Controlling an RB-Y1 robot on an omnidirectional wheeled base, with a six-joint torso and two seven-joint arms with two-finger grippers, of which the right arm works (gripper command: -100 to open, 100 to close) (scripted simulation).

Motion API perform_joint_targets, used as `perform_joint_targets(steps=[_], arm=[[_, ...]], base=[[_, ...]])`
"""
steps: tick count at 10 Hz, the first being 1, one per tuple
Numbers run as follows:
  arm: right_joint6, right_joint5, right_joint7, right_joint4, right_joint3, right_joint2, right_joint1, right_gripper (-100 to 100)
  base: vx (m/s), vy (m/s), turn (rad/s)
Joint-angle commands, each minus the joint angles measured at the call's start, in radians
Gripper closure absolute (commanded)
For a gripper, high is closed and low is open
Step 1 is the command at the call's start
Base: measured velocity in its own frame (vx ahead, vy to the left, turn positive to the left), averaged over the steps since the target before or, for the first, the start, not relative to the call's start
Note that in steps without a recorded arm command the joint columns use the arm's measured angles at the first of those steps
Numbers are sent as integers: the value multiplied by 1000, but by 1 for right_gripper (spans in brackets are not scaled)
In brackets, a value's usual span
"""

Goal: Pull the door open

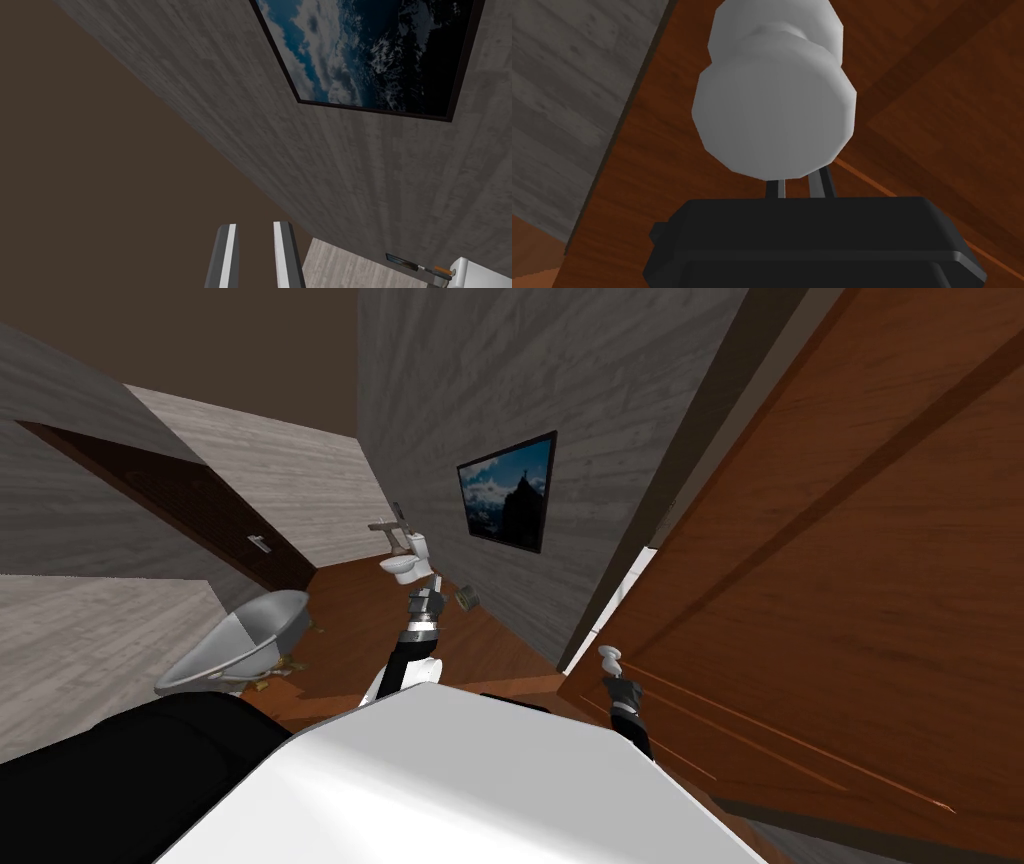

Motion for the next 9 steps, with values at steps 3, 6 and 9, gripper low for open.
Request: perform_joint_targets(steps=[3, 6, 9], arm=[[-3, -26, -66, -8, 14, 23, -20, -100], [11, -56, -128, -29, 23, 42, -26, -100], [25, -88, -194, -52, 33, 63, -33, -100]], base=[[-103, -6, -1], [-90, 26, 59], [-100, 6, 21]])
